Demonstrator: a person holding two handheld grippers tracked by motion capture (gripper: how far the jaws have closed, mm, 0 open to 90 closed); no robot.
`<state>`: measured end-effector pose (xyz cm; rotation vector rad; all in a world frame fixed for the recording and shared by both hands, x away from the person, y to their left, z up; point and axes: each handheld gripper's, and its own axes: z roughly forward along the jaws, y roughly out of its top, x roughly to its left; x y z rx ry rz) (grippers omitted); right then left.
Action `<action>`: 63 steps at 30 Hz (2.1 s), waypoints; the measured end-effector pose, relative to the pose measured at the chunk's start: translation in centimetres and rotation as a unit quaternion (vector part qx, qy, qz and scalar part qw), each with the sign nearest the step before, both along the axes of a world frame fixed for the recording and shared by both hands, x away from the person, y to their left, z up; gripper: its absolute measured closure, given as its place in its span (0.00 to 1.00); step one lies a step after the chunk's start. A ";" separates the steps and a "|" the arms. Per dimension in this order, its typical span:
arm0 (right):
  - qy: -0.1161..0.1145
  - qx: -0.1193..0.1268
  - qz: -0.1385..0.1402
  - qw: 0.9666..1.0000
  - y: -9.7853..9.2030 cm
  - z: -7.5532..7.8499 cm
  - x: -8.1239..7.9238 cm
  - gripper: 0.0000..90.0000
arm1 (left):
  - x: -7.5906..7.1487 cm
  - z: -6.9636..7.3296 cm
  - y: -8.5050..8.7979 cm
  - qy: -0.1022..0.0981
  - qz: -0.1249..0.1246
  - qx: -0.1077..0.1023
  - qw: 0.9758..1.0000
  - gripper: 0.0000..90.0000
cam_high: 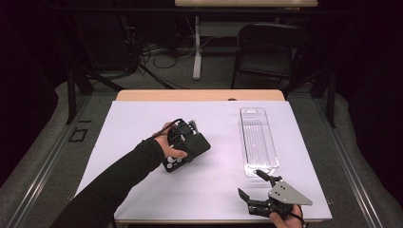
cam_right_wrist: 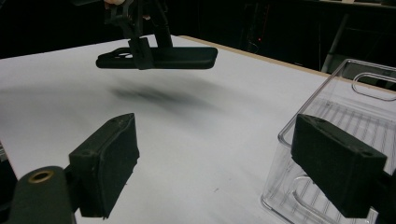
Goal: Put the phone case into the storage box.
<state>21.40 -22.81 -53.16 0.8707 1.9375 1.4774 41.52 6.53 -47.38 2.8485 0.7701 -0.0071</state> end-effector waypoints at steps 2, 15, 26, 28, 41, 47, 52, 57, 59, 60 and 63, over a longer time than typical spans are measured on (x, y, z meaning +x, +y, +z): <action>-0.004 -0.007 0.001 1.000 0.2 0.2 0.0 0.16 | -0.3 0.3 0.0 0.003 -0.007 0.003 1.000 0.16; -0.003 -0.058 -0.007 0.998 2.0 2.1 0.9 0.16 | -1.9 1.9 0.0 0.005 -0.019 0.007 1.000 0.16; -0.016 -0.114 0.032 0.993 2.7 3.0 1.9 0.17 | -2.5 2.7 0.2 0.012 -0.021 0.008 1.000 0.16; -0.023 -0.125 0.036 0.991 2.9 3.2 2.1 0.17 | -2.6 2.9 0.2 0.012 -0.021 0.006 1.000 0.16; -0.059 -0.206 0.059 0.975 4.8 3.7 3.6 0.21 | -2.8 3.2 0.1 0.018 -0.023 0.010 1.000 0.16; -0.080 -0.244 0.070 0.964 5.7 4.0 4.3 0.25 | -2.9 3.3 0.1 0.024 -0.020 0.009 0.999 0.16; -0.098 -0.270 0.076 0.955 6.5 4.2 4.8 0.27 | -2.9 3.3 0.0 0.030 -0.019 0.009 0.999 0.16; -0.125 -0.311 0.080 0.939 7.1 4.3 5.0 0.31 | -2.9 3.3 -0.1 0.036 -0.019 0.011 0.999 0.16; -0.135 -0.331 0.083 0.930 7.4 4.4 5.1 0.32 | -2.9 3.2 -0.1 0.039 -0.018 0.012 0.999 0.16; -0.142 -0.341 0.084 0.925 7.5 4.5 5.1 0.33 | -2.9 3.2 -0.1 0.040 -0.018 0.013 0.999 0.16; -0.156 -0.358 0.084 0.917 7.9 4.4 5.0 0.33 | -2.8 3.2 -0.2 0.042 -0.017 0.010 0.999 0.16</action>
